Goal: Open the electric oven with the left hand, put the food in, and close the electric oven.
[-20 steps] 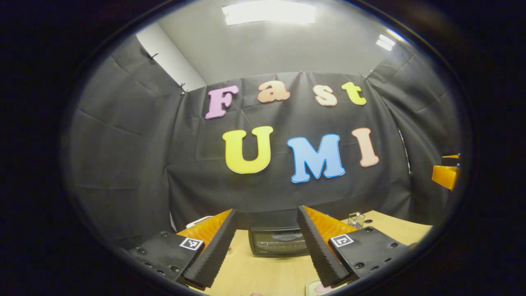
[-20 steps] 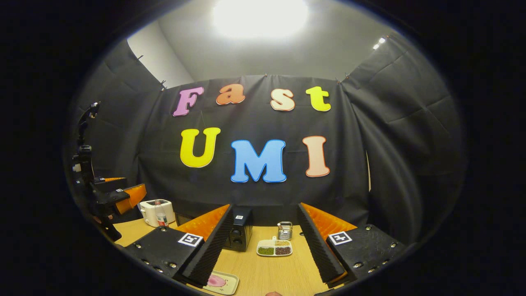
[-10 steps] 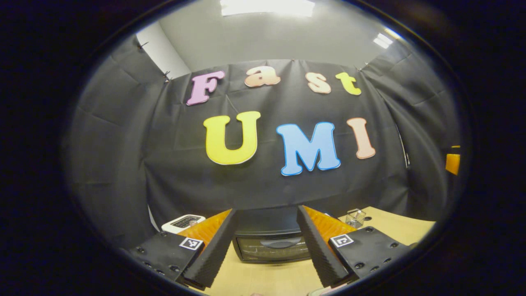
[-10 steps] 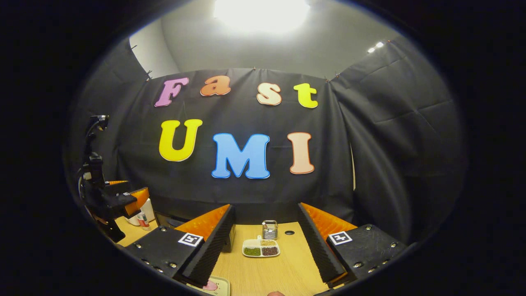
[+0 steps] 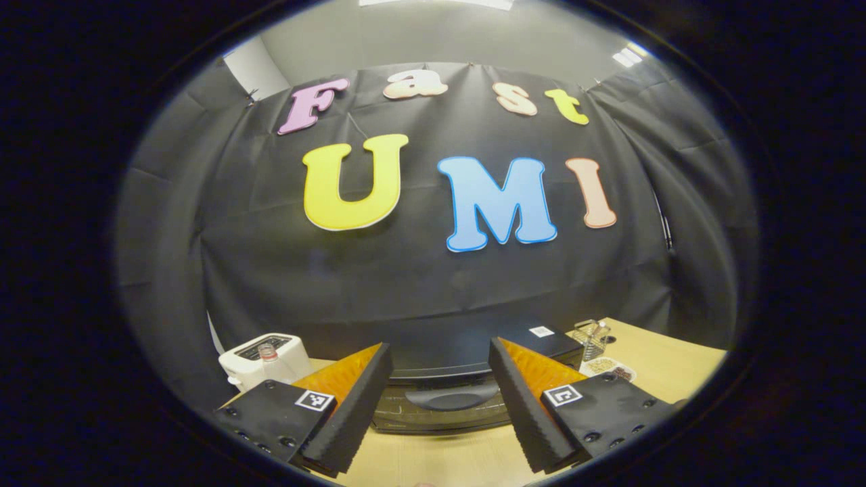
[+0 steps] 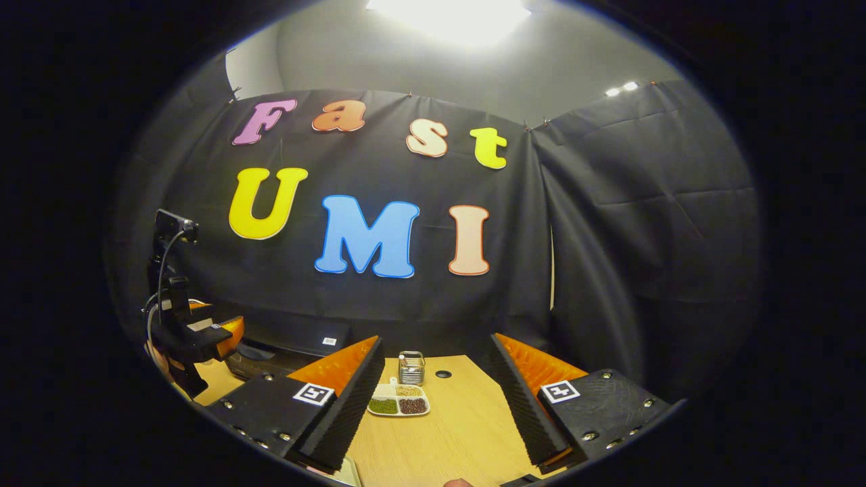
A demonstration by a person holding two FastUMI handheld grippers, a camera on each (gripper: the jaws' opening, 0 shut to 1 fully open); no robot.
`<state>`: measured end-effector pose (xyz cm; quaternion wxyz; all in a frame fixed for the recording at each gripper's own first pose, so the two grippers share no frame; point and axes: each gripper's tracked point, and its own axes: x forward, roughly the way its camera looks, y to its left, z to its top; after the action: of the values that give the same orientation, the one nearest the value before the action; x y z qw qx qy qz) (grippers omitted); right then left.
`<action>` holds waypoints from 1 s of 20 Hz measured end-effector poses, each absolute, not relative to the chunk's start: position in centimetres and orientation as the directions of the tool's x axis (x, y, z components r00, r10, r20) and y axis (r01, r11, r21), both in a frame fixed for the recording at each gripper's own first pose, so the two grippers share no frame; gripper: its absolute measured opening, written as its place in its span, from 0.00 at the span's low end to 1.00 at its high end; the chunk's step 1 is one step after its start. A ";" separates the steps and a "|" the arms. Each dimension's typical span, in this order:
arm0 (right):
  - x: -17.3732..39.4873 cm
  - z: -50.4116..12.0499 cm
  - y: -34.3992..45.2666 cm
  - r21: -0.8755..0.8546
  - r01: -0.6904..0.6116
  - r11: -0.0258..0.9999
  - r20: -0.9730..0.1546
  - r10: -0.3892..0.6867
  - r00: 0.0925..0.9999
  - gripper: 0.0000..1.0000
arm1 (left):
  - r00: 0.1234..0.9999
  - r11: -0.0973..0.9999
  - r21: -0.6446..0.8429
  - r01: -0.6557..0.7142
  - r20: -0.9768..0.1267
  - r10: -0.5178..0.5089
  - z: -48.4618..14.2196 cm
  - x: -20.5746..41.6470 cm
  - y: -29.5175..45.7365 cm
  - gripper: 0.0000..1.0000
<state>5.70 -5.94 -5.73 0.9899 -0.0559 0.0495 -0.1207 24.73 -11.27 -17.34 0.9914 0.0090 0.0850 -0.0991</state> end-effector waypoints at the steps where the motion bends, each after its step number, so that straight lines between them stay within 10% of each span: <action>1: 5.8 -5.9 -6.0 -0.128 0.244 0.961 -0.089 -0.256 0.963 0.95 | 0.963 0.980 -0.002 0.201 -0.183 -0.198 -18.2 25.3 -11.3 0.95; 20: 5.1 -6.4 -6.0 -0.175 0.304 0.936 -0.122 -0.327 0.937 0.95 | 0.941 0.977 0.017 0.211 -0.273 -0.198 -26.0 29.3 -13.3 1.00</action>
<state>5.13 -6.00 -6.39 0.9811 -0.0771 0.0750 -0.1608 29.28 -13.27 -25.97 0.9849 0.0231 0.1362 -0.1039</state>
